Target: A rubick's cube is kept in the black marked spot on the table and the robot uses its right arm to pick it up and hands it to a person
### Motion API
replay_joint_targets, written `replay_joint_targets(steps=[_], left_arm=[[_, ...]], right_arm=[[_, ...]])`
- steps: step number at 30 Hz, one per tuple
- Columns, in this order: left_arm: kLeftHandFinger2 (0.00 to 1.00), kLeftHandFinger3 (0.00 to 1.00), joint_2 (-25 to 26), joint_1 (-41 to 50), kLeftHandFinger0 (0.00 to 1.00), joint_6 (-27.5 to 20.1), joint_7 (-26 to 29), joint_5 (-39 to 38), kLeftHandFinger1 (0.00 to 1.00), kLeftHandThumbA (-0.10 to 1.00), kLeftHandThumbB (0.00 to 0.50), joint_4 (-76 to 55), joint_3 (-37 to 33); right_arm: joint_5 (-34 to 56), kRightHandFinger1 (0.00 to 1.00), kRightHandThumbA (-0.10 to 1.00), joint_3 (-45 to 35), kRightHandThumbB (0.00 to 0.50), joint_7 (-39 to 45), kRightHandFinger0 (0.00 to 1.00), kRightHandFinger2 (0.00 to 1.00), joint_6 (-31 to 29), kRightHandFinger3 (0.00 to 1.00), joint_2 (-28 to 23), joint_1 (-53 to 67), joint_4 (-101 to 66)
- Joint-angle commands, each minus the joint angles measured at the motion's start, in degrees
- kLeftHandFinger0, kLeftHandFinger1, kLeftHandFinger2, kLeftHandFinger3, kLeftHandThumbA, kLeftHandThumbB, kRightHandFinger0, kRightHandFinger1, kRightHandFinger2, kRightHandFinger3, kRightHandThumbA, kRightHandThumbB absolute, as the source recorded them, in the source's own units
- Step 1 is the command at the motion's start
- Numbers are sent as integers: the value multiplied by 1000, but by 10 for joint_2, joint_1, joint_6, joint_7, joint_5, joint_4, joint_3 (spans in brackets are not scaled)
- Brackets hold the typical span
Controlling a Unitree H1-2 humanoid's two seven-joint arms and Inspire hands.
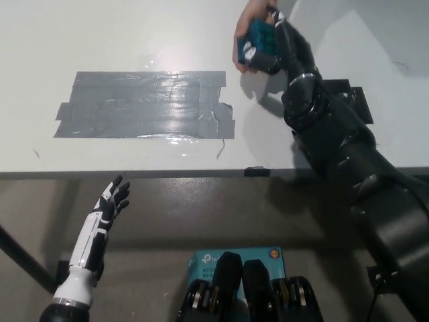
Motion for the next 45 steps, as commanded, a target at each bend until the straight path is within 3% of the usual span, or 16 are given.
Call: replay_joint_targets(steps=[1, 12, 15, 18, 19, 23, 25, 27, 32, 35, 38, 45], left_arm=[[1000, 1000, 11, -15, 1000, -19, -2, 7, 1000, 1000, 210, -8, -1], [1000, 1000, 1, 5, 1000, -15, 0, 11, 1000, 1000, 222, -17, -6], [1000, 1000, -2, 13, 1000, -19, 4, 18, 1000, 1000, 229, -15, -8], [1000, 1000, -3, 20, 1000, -20, 3, 13, 1000, 1000, 214, -16, -8], [1000, 1000, -4, 21, 1000, -21, 4, 11, 1000, 1000, 223, -17, -6], [1000, 1000, -1, 27, 1000, -16, 6, 17, 1000, 1000, 242, -21, -6], [1000, 1000, 0, 28, 1000, -16, 7, 22, 1000, 1000, 246, -21, -7], [1000, 1000, 4, 20, 1000, -10, 10, 31, 1000, 1000, 245, -18, -6], [1000, 1000, 4, 19, 1000, -6, 7, 26, 1000, 969, 225, -15, -5], [1000, 1000, 3, 17, 1000, -10, 7, 22, 1000, 959, 215, -10, -4], [1000, 1000, 3, 14, 1000, -8, 9, 21, 1000, 971, 224, -6, -2], [1000, 1000, -1, 24, 1000, -6, 8, 26, 1000, 984, 221, -12, -7]], right_arm=[[0, 1000, 587, 9, 490, 94, 1000, 1000, 3, 1000, -11, -31, -8], [2, 1000, 711, -4, 496, 93, 1000, 1000, -13, 1000, -44, -7, -154], [14, 1000, 753, -22, 497, 110, 1000, 1000, 9, 1000, -65, 57, -328], [46, 1000, 728, -52, 462, 132, 1000, 1000, 40, 1000, -78, 134, -509], [78, 1000, 679, -69, 430, 145, 1000, 1000, 43, 1000, -84, 188, -622], [102, 1000, 644, -87, 405, 150, 1000, 1000, 77, 1000, -85, 280, -805], [111, 1000, 669, -95, 401, 148, 1000, 1000, 92, 1000, -88, 324, -885], [104, 1000, 719, -107, 367, 143, 1000, 1000, 92, 1000, -103, 407, -1008], [136, 1000, 684, -123, 336, 137, 1000, 1000, 62, 1000, -118, 507, -1090], [157, 1000, 763, -136, 369, 134, 1000, 1000, 33, 1000, -133, 578, -1120], [165, 1000, 788, -142, 370, 127, 1000, 1000, 2, 1000, -136, 616, -1123], [190, 1000, 802, -149, 300, 123, 1000, 1000, -49, 1000, -133, 678, -1052]])
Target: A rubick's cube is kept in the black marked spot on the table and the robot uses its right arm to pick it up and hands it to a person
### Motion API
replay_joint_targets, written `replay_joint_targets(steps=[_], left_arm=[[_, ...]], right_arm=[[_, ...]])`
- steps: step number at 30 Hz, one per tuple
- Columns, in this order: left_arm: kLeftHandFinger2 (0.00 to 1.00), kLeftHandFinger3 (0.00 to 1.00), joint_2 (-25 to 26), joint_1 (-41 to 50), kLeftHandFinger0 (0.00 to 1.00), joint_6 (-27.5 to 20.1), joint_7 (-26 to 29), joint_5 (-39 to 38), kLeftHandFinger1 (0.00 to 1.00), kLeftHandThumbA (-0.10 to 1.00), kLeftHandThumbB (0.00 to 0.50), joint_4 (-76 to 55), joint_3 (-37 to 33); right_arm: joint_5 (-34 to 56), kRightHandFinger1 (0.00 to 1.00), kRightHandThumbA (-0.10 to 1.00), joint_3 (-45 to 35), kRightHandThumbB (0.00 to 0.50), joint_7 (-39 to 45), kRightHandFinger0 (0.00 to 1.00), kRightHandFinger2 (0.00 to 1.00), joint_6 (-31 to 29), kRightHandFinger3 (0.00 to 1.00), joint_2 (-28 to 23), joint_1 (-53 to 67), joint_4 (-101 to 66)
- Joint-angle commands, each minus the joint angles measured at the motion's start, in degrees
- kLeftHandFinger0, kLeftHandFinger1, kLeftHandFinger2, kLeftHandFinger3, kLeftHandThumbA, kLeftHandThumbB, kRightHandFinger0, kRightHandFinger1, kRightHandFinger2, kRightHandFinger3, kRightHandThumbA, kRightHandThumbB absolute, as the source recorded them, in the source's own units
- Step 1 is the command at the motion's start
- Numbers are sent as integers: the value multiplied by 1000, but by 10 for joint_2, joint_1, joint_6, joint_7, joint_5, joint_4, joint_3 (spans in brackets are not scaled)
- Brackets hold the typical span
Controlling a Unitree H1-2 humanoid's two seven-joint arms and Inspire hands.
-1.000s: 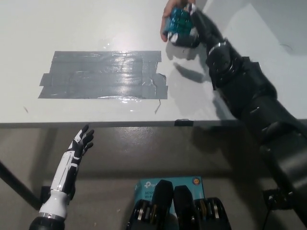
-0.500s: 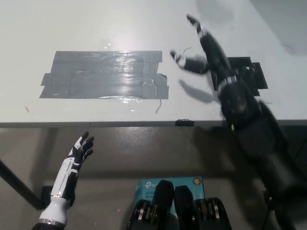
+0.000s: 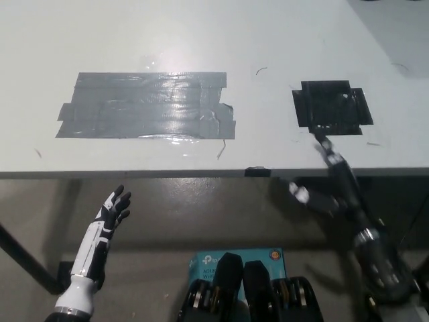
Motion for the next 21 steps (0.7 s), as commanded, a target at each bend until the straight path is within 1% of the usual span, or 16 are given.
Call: replay_joint_targets(steps=[1, 2, 3, 4, 5, 9, 10, 11, 13, 14, 16, 18, 19, 20, 21], left_arm=[[1000, 1000, 1, 4, 1000, -5, 8, 22, 1000, 984, 231, -16, -6], [1000, 1000, 1, 3, 1000, -4, 7, 22, 1000, 984, 231, -16, -6], [1000, 1000, 0, -2, 1000, 0, 8, 23, 1000, 989, 239, -16, -7], [1000, 1000, 0, -4, 1000, 0, 8, 24, 1000, 991, 232, -16, -7], [1000, 1000, 1, -6, 1000, -3, 9, 27, 1000, 992, 231, -15, -7], [1000, 1000, 1, -2, 1000, -10, 7, 26, 1000, 976, 216, -17, -8], [1000, 1000, -1, 2, 1000, -10, 6, 24, 1000, 959, 215, -19, -8], [1000, 1000, -2, 14, 1000, -6, 5, 26, 1000, 947, 210, -28, -10], [1000, 1000, -2, 25, 1000, -3, 3, 25, 1000, 943, 210, -36, -11], [1000, 1000, -1, 25, 1000, -6, 4, 25, 1000, 940, 209, -35, -10], [1000, 1000, -1, 24, 1000, -9, 7, 27, 1000, 954, 224, -32, -9], [1000, 1000, -2, 24, 1000, -8, 8, 29, 1000, 957, 225, -32, -9], [1000, 1000, -2, 23, 1000, -6, 9, 33, 1000, 982, 245, -33, -9], [1000, 1000, -2, 23, 1000, -6, 10, 35, 1000, 987, 244, -33, -10], [1000, 1000, -3, 23, 1000, -5, 9, 34, 1000, 973, 234, -34, -10]], right_arm=[[154, 1000, 802, -96, 276, 17, 1000, 1000, -94, 1000, -56, 126, -345], [155, 1000, 802, -97, 276, 18, 1000, 1000, -97, 1000, -56, 126, -340], [156, 1000, 825, -100, 266, 19, 1000, 1000, -104, 1000, -56, 121, -321], [159, 1000, 839, -102, 261, 20, 1000, 1000, -109, 1000, -55, 118, -309], [165, 1000, 873, -104, 277, 23, 1000, 1000, -111, 1000, -50, 113, -277], [167, 1000, 894, -111, 268, 25, 1000, 1000, -114, 1000, -34, 107, -219], [161, 1000, 902, -112, 252, 26, 1000, 1000, -120, 1000, -30, 107, -194], [165, 1000, 906, -111, 255, 36, 1000, 1000, -132, 1000, -28, 110, -153], [167, 1000, 907, -111, 256, 45, 1000, 1000, -138, 1000, -24, 112, -125], [172, 1000, 893, -109, 241, 54, 1000, 1000, -136, 1000, -22, 109, -105], [191, 1000, 838, -108, 190, 70, 1000, 1000, -129, 1000, -19, 108, -92], [198, 1000, 817, -109, 184, 76, 1000, 1000, -128, 1000, -17, 108, -90], [196, 1000, 801, -108, 178, 76, 1000, 1000, -124, 1000, -15, 108, -87], [200, 1000, 797, -108, 161, 80, 1000, 1000, -122, 1000, -14, 108, -83], [200, 1000, 797, -109, 160, 80, 1000, 1000, -122, 1000, -14, 109, -83]])
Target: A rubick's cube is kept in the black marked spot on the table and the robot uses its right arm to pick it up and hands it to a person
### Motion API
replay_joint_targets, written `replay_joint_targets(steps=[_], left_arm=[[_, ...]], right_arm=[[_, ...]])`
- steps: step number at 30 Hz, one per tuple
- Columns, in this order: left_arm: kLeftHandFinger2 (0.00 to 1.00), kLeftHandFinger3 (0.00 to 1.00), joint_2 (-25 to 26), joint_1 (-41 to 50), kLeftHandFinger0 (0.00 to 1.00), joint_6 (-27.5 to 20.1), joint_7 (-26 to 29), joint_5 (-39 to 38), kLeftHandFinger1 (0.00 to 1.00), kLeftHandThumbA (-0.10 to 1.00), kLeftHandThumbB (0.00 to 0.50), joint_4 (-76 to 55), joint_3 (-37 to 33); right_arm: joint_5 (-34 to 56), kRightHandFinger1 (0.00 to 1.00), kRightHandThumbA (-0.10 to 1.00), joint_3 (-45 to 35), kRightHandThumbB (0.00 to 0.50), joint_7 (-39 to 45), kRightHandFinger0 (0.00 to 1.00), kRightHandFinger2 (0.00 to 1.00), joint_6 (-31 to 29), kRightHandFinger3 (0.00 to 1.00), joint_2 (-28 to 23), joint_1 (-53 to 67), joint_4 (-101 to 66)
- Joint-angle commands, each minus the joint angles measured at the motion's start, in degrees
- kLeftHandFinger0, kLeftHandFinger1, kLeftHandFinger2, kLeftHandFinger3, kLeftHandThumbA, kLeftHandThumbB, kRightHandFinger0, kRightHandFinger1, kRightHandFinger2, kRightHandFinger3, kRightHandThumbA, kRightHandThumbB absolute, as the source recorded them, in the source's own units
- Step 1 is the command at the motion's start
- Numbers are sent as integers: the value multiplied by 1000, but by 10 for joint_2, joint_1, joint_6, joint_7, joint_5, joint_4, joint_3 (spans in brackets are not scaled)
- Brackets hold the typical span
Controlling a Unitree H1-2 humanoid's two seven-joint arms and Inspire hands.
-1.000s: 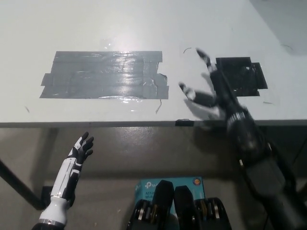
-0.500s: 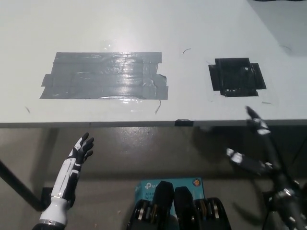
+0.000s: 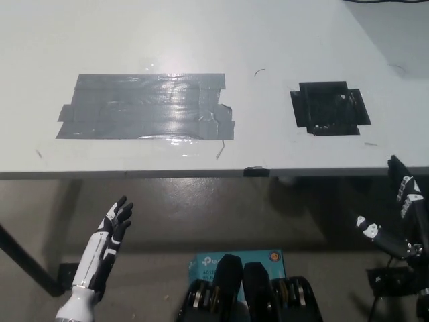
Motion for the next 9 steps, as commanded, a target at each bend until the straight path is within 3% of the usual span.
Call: replay_joint_targets(steps=[1, 9], left_arm=[[1000, 1000, -3, -4, 1000, -5, 6, 10, 1000, 966, 233, -19, -4], [1000, 1000, -4, -8, 1000, -5, 6, 11, 1000, 954, 223, -16, -3]], right_arm=[[42, 1000, 797, -8, 159, 30, 1000, 1000, -35, 1000, 4, -7, 1], [32, 1000, 823, -2, 160, 39, 1000, 1000, -42, 1000, 4, -10, 16]])
